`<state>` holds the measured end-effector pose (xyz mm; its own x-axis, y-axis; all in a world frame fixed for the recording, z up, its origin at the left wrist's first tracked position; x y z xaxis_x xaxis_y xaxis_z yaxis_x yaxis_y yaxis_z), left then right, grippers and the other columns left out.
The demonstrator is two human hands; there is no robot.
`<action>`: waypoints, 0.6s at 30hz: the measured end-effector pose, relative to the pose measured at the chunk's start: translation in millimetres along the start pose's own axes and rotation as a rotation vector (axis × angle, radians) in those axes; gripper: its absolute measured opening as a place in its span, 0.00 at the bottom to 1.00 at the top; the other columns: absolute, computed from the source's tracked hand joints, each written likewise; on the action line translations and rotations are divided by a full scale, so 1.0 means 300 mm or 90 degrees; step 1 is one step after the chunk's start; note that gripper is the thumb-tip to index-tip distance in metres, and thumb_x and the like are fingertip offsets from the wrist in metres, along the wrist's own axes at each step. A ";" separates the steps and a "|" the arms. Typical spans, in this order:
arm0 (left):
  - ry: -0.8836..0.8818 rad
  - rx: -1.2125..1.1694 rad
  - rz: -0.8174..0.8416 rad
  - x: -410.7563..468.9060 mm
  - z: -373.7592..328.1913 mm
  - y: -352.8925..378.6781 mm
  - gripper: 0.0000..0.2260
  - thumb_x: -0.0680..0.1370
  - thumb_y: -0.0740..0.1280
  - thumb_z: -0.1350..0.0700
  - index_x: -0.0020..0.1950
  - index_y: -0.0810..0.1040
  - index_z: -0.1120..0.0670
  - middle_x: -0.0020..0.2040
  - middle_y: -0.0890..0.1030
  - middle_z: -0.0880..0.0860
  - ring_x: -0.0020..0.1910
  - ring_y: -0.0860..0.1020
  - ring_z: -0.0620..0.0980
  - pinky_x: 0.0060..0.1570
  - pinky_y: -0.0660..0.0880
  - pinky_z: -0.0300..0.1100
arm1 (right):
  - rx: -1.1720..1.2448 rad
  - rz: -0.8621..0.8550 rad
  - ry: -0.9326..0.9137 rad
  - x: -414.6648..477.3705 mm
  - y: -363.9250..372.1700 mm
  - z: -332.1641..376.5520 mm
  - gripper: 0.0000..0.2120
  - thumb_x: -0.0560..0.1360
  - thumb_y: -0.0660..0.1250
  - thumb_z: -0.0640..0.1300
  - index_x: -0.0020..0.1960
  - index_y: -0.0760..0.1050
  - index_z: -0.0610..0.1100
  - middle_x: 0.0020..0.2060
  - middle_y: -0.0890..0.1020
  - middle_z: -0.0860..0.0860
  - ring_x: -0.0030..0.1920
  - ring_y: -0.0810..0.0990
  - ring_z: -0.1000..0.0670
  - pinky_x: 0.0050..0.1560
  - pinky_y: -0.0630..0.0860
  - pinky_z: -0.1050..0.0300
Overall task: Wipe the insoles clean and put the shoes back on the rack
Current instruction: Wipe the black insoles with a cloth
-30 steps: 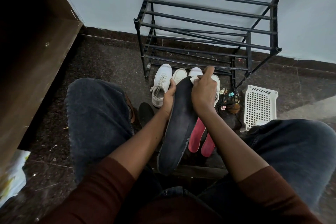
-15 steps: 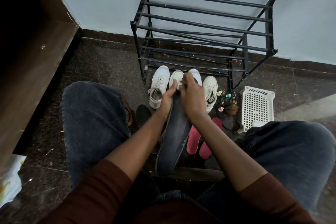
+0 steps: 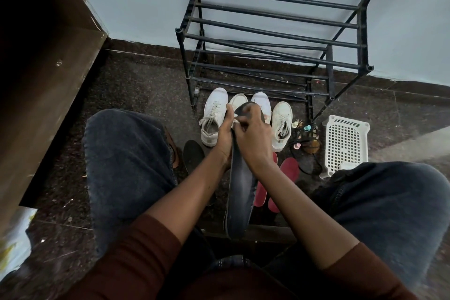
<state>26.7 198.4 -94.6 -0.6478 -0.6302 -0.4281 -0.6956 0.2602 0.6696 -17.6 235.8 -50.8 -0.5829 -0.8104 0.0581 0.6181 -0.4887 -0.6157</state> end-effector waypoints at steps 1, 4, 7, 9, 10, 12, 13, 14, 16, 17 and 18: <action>0.009 -0.005 -0.005 0.003 -0.001 -0.007 0.24 0.82 0.50 0.42 0.51 0.75 0.60 0.42 0.80 0.55 0.45 0.79 0.50 0.59 0.71 0.47 | -0.005 0.002 -0.008 0.002 -0.005 -0.005 0.11 0.74 0.63 0.37 0.54 0.65 0.45 0.41 0.83 0.48 0.40 0.81 0.45 0.41 0.75 0.51; 0.025 -0.052 0.020 0.008 -0.002 -0.012 0.25 0.82 0.50 0.44 0.58 0.77 0.62 0.50 0.81 0.59 0.51 0.80 0.53 0.60 0.73 0.47 | -0.073 -0.044 -0.005 0.030 -0.036 -0.037 0.10 0.74 0.59 0.33 0.54 0.65 0.41 0.38 0.81 0.42 0.37 0.78 0.39 0.33 0.68 0.51; 0.023 -0.075 0.049 0.014 0.005 -0.032 0.27 0.82 0.49 0.42 0.55 0.83 0.56 0.53 0.83 0.56 0.53 0.81 0.52 0.59 0.76 0.45 | -0.123 -0.096 0.055 0.058 -0.068 -0.069 0.12 0.73 0.56 0.32 0.55 0.64 0.40 0.36 0.80 0.40 0.35 0.75 0.38 0.32 0.57 0.53; 0.002 -0.084 0.060 0.007 0.003 -0.037 0.28 0.81 0.48 0.40 0.56 0.83 0.56 0.55 0.83 0.56 0.55 0.80 0.53 0.60 0.75 0.46 | -0.122 -0.086 0.079 0.063 -0.070 -0.076 0.12 0.73 0.56 0.32 0.56 0.64 0.40 0.38 0.81 0.40 0.38 0.75 0.38 0.33 0.59 0.53; -0.009 -0.087 0.056 0.005 0.003 -0.038 0.29 0.81 0.49 0.40 0.56 0.83 0.57 0.55 0.83 0.57 0.55 0.81 0.53 0.59 0.76 0.46 | -0.113 -0.074 0.078 0.061 -0.066 -0.072 0.12 0.73 0.57 0.33 0.56 0.64 0.40 0.39 0.81 0.40 0.39 0.76 0.38 0.34 0.62 0.51; -0.009 -0.090 0.041 0.011 -0.002 -0.042 0.30 0.81 0.49 0.40 0.55 0.83 0.60 0.53 0.83 0.59 0.53 0.81 0.54 0.55 0.78 0.45 | -0.077 -0.052 0.066 0.044 -0.049 -0.047 0.12 0.74 0.59 0.33 0.56 0.64 0.41 0.41 0.82 0.40 0.41 0.78 0.37 0.39 0.71 0.48; 0.001 -0.085 0.031 0.011 -0.007 -0.039 0.30 0.81 0.49 0.40 0.53 0.83 0.61 0.50 0.83 0.59 0.51 0.82 0.54 0.53 0.78 0.44 | -0.057 -0.039 0.060 0.030 -0.038 -0.031 0.12 0.74 0.61 0.34 0.55 0.65 0.41 0.42 0.82 0.42 0.41 0.79 0.38 0.41 0.74 0.46; 0.008 -0.076 0.018 0.010 -0.010 -0.039 0.30 0.81 0.50 0.41 0.51 0.83 0.61 0.48 0.84 0.58 0.48 0.82 0.53 0.52 0.79 0.44 | -0.037 -0.023 0.054 0.015 -0.027 -0.016 0.12 0.74 0.62 0.34 0.56 0.65 0.41 0.44 0.83 0.43 0.42 0.80 0.39 0.43 0.76 0.45; 0.013 -0.023 -0.032 0.010 -0.011 -0.044 0.28 0.81 0.51 0.40 0.50 0.81 0.61 0.45 0.81 0.58 0.47 0.81 0.53 0.57 0.75 0.47 | 0.000 0.012 0.041 -0.010 -0.002 0.010 0.13 0.74 0.63 0.35 0.56 0.65 0.42 0.44 0.83 0.45 0.43 0.81 0.41 0.47 0.76 0.43; 0.004 0.006 -0.057 0.008 -0.012 -0.044 0.28 0.80 0.52 0.39 0.52 0.78 0.62 0.46 0.78 0.59 0.49 0.78 0.54 0.63 0.71 0.50 | 0.015 0.026 0.033 -0.018 0.007 0.017 0.14 0.74 0.63 0.35 0.57 0.65 0.42 0.44 0.83 0.46 0.43 0.81 0.42 0.48 0.76 0.43; -0.004 0.019 -0.071 0.007 -0.012 -0.046 0.28 0.79 0.53 0.38 0.55 0.75 0.63 0.48 0.76 0.61 0.53 0.76 0.55 0.67 0.67 0.52 | 0.026 0.037 0.028 -0.023 0.012 0.021 0.14 0.73 0.63 0.35 0.56 0.65 0.42 0.43 0.84 0.47 0.43 0.81 0.42 0.49 0.75 0.42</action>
<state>36.1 190.8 -102.5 -0.5672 -0.6522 -0.5029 -0.7727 0.2101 0.5990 -8.2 237.6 -48.3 -0.5679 -0.8230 -0.0115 0.6719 -0.4555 -0.5841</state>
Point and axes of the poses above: each hand's wrist, its own x-axis towards the middle knuckle, its own y-axis out of the palm, z = x × y, the point moved 3 cm from there along x, towards the middle knuckle
